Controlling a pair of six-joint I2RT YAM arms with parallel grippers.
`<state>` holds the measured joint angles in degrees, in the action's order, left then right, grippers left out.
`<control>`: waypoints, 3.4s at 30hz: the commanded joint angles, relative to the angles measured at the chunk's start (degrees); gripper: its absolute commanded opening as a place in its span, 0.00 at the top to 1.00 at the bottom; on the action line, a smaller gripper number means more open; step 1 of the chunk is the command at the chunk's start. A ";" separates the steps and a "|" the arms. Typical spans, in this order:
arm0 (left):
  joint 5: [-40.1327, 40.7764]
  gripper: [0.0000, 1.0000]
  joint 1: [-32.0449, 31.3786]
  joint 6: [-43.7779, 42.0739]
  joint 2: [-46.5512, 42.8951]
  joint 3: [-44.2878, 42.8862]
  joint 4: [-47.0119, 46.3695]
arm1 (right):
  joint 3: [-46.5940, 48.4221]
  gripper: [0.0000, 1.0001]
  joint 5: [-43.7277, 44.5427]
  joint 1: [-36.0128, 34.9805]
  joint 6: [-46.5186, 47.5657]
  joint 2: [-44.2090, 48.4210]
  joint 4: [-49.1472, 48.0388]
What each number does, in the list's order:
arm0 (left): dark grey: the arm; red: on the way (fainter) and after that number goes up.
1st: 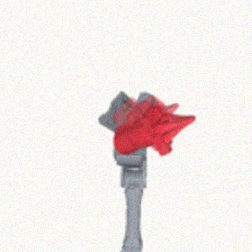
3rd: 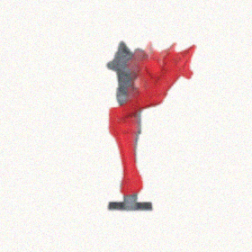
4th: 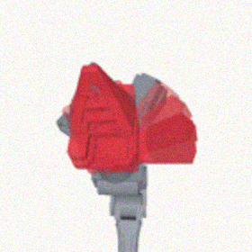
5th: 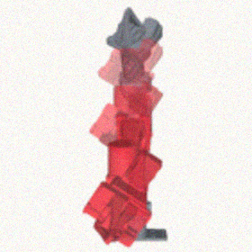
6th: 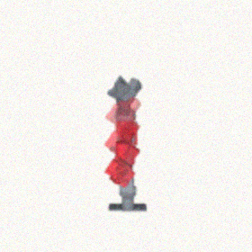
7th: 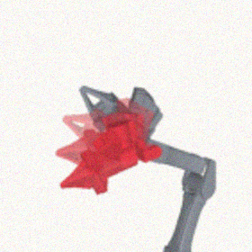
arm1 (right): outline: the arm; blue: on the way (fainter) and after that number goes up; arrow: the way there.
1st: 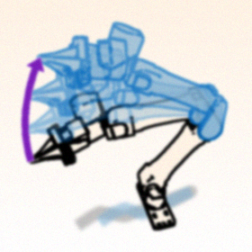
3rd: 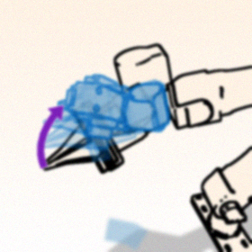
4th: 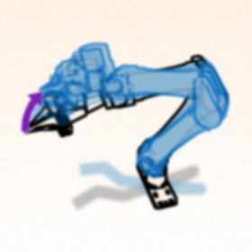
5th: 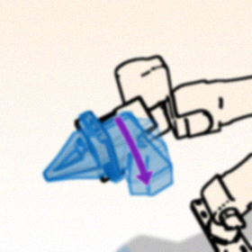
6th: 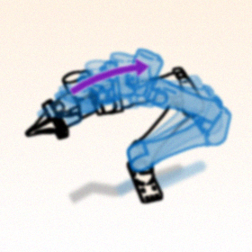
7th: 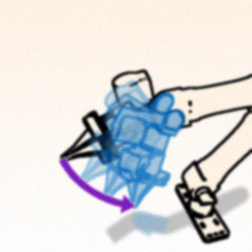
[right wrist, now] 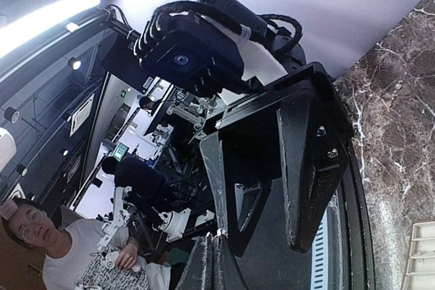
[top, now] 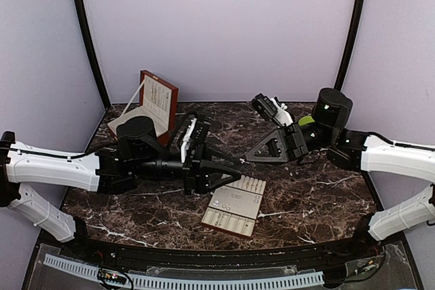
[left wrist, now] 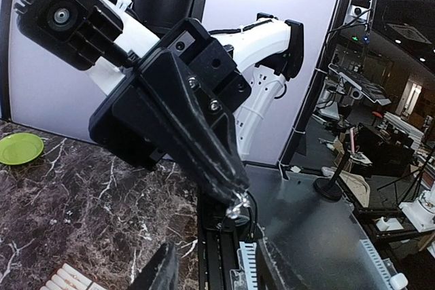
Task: Organize the mixed jewelry
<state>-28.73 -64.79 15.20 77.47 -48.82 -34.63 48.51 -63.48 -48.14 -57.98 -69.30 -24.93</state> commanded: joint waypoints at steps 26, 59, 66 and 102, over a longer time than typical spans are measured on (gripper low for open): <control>-6.52 0.75 -0.16 2.00 0.09 -2.96 -4.04 | 0.77 1.00 -2.28 -1.44 -1.79 -1.46 -3.12; -6.02 1.00 -0.16 9.19 0.94 -0.53 -9.61 | -2.17 0.67 0.89 -1.16 -5.55 -2.79 -9.74; 0.47 1.00 -0.16 13.94 -0.31 1.69 -7.48 | -4.64 0.40 4.87 2.12 -7.54 -0.61 -12.20; -27.61 1.00 21.57 14.71 23.07 -3.46 22.17 | -8.56 0.24 41.51 9.64 9.08 14.47 33.77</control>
<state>-49.69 -44.91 34.81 98.04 -49.34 -16.23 41.15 -24.32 -38.61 -48.58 -56.18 9.23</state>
